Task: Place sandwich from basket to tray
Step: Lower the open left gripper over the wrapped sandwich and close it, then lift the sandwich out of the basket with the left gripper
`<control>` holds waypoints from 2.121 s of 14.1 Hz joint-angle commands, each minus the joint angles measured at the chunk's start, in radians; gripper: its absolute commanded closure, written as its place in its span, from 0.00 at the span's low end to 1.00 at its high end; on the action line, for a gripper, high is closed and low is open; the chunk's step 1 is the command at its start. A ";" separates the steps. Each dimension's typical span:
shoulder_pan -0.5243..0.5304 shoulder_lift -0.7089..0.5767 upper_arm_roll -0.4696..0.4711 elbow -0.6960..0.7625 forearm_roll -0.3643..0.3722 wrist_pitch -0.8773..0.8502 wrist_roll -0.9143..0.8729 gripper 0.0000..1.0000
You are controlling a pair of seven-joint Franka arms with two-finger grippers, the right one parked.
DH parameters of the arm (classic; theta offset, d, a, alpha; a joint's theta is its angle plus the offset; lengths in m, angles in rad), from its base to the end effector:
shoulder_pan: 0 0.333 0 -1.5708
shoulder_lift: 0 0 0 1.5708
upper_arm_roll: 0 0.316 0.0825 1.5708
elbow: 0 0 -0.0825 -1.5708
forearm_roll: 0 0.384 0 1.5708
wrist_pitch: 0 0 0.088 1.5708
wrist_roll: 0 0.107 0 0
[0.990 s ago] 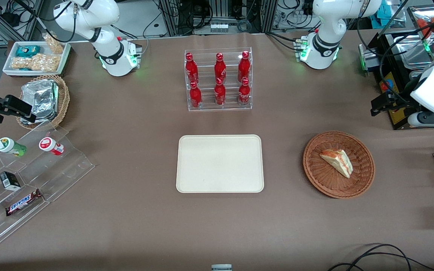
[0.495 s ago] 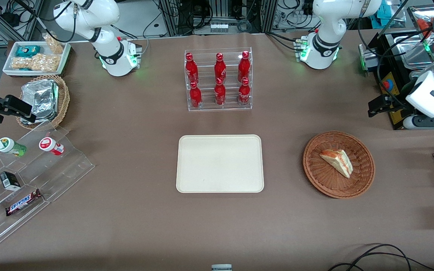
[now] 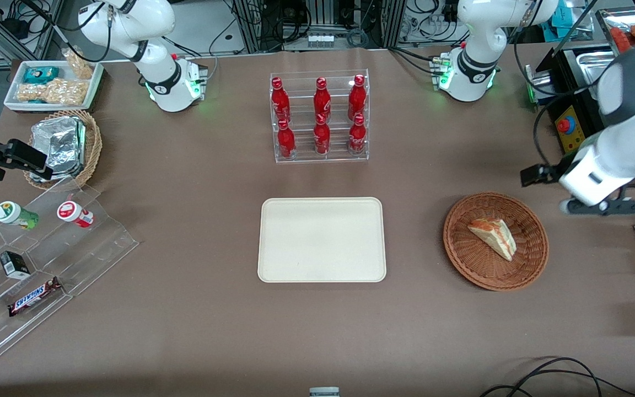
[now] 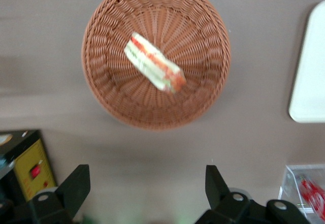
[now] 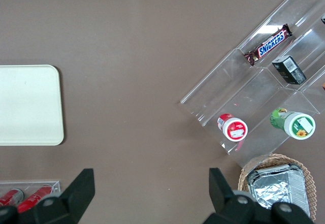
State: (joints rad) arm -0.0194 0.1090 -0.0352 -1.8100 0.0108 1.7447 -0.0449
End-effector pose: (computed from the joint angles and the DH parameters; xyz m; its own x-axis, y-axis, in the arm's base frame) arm 0.5728 -0.0297 0.4641 0.9849 -0.0112 -0.1729 -0.0139 -0.9998 -0.0141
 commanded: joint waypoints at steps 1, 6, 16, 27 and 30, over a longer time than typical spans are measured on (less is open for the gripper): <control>0.004 -0.011 0.000 -0.150 0.014 0.201 -0.062 0.00; 0.004 0.008 0.000 -0.363 0.005 0.567 -0.434 0.00; -0.001 0.230 -0.002 -0.285 -0.003 0.696 -1.055 0.54; -0.109 0.235 -0.011 0.046 -0.002 0.119 -1.044 0.88; -0.250 0.291 -0.029 0.061 0.009 0.176 -1.000 0.85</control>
State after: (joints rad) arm -0.1744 0.3391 -0.0605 -1.7840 0.0086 1.8964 -1.0688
